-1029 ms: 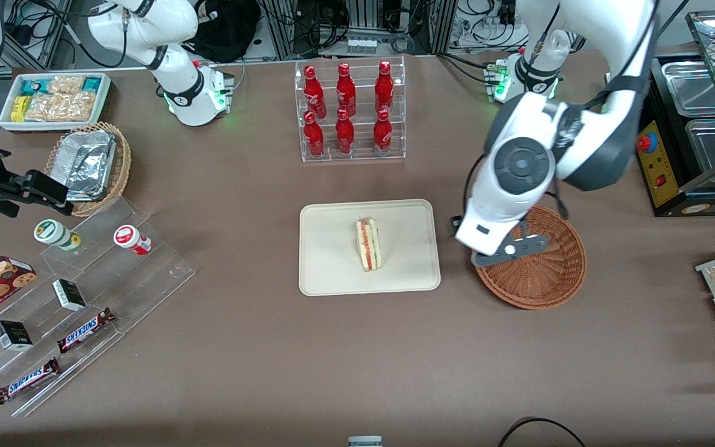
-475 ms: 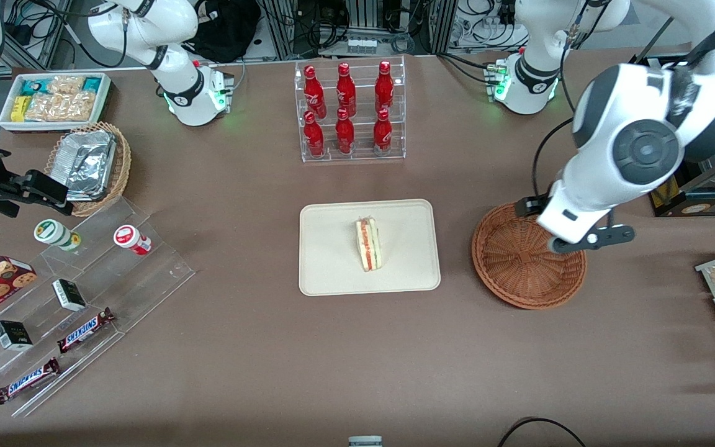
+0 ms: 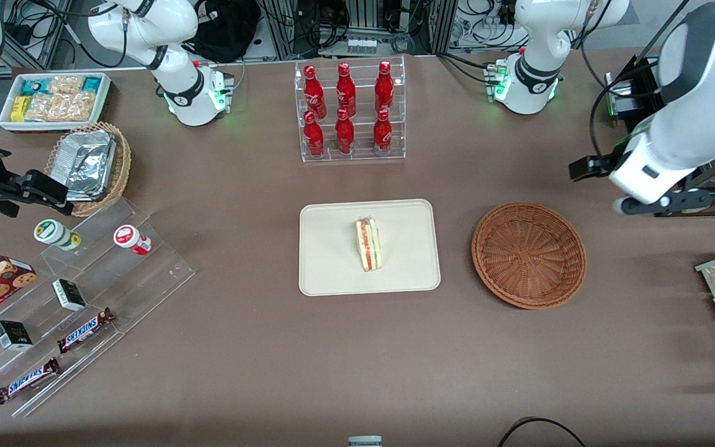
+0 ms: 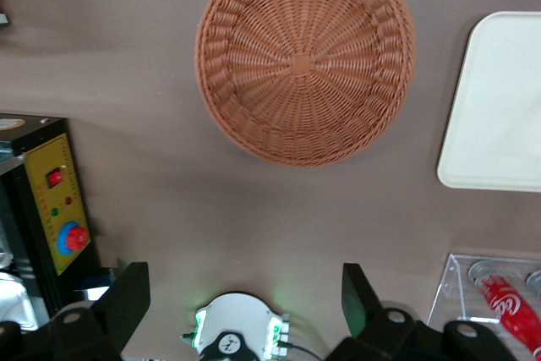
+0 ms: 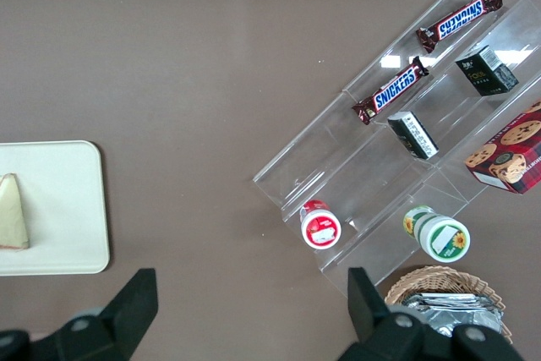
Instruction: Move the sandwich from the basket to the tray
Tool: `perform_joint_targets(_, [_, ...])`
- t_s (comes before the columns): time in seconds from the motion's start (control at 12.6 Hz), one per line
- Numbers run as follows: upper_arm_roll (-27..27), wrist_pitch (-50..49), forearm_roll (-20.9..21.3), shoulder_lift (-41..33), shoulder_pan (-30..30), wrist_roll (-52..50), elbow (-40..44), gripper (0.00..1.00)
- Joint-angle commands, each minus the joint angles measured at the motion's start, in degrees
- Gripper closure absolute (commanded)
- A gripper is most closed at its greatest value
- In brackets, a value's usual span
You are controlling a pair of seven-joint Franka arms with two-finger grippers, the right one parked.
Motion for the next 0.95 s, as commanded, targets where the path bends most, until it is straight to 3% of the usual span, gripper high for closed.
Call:
perform_joint_targets(0.0, [-0.68, -1.66, -0.90, -3.53, 2.05, 3.42, -1.59, 0.00])
perform_joint_targets(0.87, [1.51, -1.41, -0.55, -6.44, 4.69, 5.97, -0.71, 0.00])
